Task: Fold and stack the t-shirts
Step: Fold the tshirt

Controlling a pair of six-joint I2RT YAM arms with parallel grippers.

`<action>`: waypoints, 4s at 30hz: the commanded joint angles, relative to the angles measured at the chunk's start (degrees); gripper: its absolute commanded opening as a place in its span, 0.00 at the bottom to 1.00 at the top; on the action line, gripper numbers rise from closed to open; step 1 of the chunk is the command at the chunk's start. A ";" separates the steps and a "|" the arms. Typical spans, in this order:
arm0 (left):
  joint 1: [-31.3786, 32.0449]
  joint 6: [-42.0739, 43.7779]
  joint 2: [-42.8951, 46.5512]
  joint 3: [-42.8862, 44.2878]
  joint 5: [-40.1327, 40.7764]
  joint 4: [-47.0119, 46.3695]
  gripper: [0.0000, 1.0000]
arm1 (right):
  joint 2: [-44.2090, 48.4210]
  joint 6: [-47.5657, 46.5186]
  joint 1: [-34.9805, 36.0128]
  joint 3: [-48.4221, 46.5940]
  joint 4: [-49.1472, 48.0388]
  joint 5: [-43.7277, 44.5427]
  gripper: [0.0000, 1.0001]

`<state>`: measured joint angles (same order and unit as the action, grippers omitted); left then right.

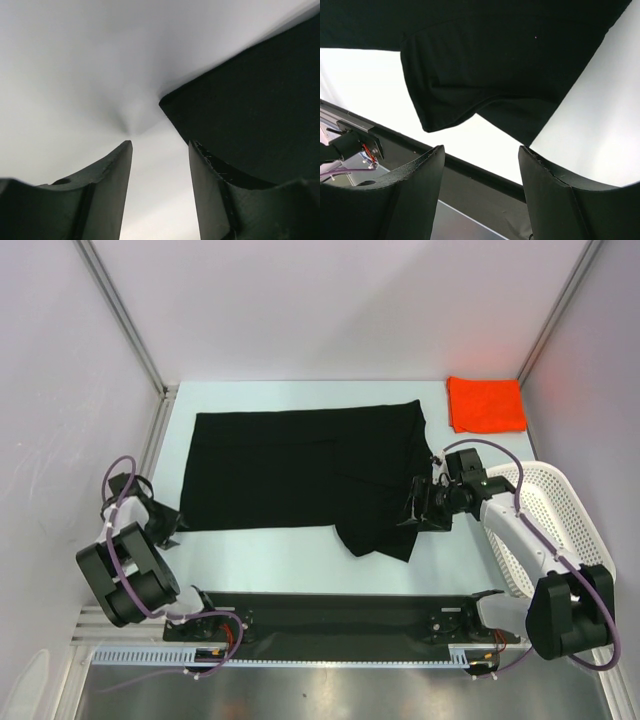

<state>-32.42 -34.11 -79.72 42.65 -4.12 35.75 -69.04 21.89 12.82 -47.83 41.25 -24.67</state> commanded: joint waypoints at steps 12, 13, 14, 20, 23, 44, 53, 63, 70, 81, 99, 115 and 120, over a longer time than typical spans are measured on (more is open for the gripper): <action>-0.53 -3.77 -6.41 3.92 3.15 -4.46 0.53 | -0.75 -3.26 -1.48 -2.61 0.05 -1.79 0.66; -0.62 -3.77 -6.67 4.28 3.24 -4.28 0.53 | -0.75 -3.26 -1.48 -2.53 0.14 -1.79 0.66; -0.54 -3.69 -6.85 4.63 3.59 -4.11 0.53 | -0.66 -3.26 -1.48 -2.44 0.23 -1.79 0.66; -0.62 -2.98 -8.61 5.86 3.94 -3.49 0.51 | -0.40 -3.17 -1.57 -2.44 0.49 -1.70 0.66; -0.62 -3.33 -8.87 5.69 5.35 -3.67 0.49 | -0.14 -3.08 -1.57 -2.26 0.75 -1.53 0.66; -0.10 -2.20 -9.05 5.25 3.07 -4.99 0.00 | 0.22 -0.62 -1.74 -0.51 2.95 -0.73 0.68; -0.18 0.62 -3.52 2.09 -2.29 -7.26 0.00 | -4.00 1.57 -2.10 0.28 5.15 -1.87 0.65; 1.40 0.44 -3.24 2.42 -5.29 -11.40 0.00 | -8.83 11.23 -5.87 0.63 -2.39 -1.70 0.69; 1.66 1.76 -5.00 3.49 -5.81 -12.72 0.00 | -13.31 9.67 -5.70 1.00 -10.06 0.65 0.64; 1.84 2.11 -6.58 0.32 -8.89 -14.83 0.00 | -16.57 7.64 -4.82 2.66 -10.32 8.57 0.37; 1.75 4.05 -7.29 0.85 -8.54 -14.48 0.00 | -17.54 7.12 -0.43 4.24 -10.49 12.27 0.29; 1.84 6.95 -4.92 0.76 -4.49 -13.16 0.00 | 0.74 6.41 1.42 -2.08 3.83 16.14 0.00; 2.28 6.95 -4.39 0.59 -5.02 -13.16 0.00 | 0.41 3.43 1.42 -7.52 3.22 19.47 0.00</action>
<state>-30.87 -28.86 -86.39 43.16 -9.78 22.72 -67.81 28.08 14.04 -50.68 43.90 -8.45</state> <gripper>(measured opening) 0.006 0.010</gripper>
